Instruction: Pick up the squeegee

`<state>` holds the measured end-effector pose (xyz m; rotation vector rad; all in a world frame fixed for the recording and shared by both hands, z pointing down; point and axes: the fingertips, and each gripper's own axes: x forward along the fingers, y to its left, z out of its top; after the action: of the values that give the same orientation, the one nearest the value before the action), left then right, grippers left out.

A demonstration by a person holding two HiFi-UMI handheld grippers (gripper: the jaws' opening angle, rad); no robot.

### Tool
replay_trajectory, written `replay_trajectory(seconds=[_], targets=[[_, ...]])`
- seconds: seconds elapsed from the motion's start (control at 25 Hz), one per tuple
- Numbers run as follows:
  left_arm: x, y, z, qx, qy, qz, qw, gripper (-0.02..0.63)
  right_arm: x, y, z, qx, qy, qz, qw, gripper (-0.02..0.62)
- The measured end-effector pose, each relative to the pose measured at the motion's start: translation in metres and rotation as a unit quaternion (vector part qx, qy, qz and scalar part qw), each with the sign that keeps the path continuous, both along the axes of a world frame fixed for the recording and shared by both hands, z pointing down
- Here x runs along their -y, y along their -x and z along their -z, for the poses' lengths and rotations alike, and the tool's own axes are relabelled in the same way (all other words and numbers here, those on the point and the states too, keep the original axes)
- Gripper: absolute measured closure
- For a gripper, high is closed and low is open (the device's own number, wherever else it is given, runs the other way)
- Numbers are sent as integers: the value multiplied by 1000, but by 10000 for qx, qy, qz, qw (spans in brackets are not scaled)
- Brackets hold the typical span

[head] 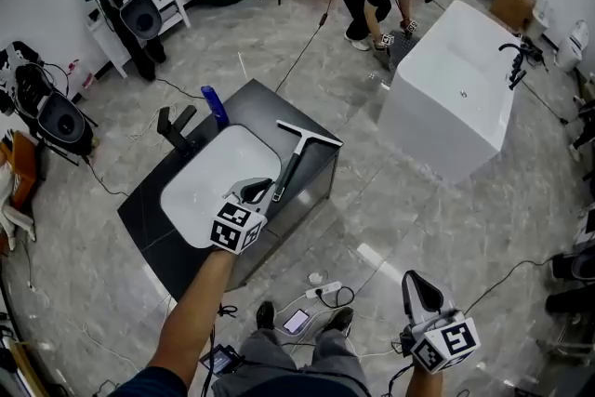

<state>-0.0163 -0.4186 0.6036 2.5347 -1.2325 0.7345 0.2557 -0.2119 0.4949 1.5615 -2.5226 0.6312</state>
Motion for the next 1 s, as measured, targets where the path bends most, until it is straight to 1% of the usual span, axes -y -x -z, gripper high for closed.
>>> replay_trajectory(seconds=[0.16, 0.44, 0.76, 0.88, 1.0], targets=[[27, -6, -34, 81, 134, 59, 9999, 597, 2, -11, -25, -1, 184, -108, 9998, 584], [64, -7, -95, 145, 461, 313, 9983, 541, -1, -20, -62, 18, 471, -234, 9986, 584], [91, -3, -165, 568, 790, 545, 9938, 440, -4, -25, -92, 6, 752, -296, 9967, 584], [99, -3, -183, 715, 810, 622, 9922, 417, -5, -27, -103, -14, 881, -299, 9957, 584], [108, -5, -198, 851, 802, 641, 9911, 416, -4, -28, -114, -37, 994, -301, 9946, 584]])
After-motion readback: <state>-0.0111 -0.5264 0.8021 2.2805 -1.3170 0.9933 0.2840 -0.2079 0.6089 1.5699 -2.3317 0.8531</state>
